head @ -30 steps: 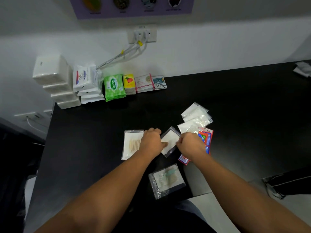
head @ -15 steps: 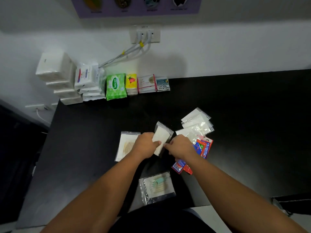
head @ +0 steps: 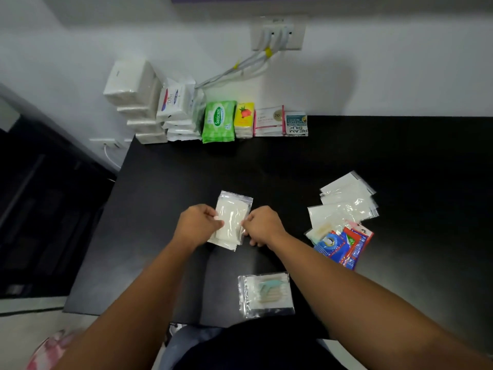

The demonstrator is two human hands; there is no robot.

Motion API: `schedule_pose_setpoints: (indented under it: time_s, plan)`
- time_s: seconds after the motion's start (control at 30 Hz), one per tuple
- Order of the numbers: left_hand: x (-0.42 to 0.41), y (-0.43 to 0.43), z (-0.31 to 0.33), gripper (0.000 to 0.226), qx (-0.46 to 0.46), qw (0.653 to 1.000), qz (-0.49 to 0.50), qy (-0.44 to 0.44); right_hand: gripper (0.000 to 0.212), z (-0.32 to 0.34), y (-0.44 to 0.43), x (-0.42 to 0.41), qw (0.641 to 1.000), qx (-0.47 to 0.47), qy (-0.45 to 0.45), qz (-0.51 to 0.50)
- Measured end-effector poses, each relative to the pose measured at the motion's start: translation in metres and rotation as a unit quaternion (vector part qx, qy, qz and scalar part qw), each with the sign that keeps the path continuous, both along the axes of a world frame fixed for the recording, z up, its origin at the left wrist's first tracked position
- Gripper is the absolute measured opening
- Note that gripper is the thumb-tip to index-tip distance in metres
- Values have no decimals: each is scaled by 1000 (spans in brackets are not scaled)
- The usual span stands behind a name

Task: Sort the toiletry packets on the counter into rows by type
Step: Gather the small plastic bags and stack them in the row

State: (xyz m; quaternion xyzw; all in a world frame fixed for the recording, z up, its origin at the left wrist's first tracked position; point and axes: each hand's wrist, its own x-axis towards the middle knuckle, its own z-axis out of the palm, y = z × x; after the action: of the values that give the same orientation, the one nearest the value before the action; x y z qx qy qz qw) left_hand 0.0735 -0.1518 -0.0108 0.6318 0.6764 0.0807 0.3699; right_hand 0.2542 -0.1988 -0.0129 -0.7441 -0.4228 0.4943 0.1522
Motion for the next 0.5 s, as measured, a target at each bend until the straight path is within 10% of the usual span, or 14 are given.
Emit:
schedule_pose_setpoints:
  time_s: [0.5]
  plan:
    - [-25,12,-18,34,4,996,-75,-40,8,7,6,-43,987,0,-155,-34]
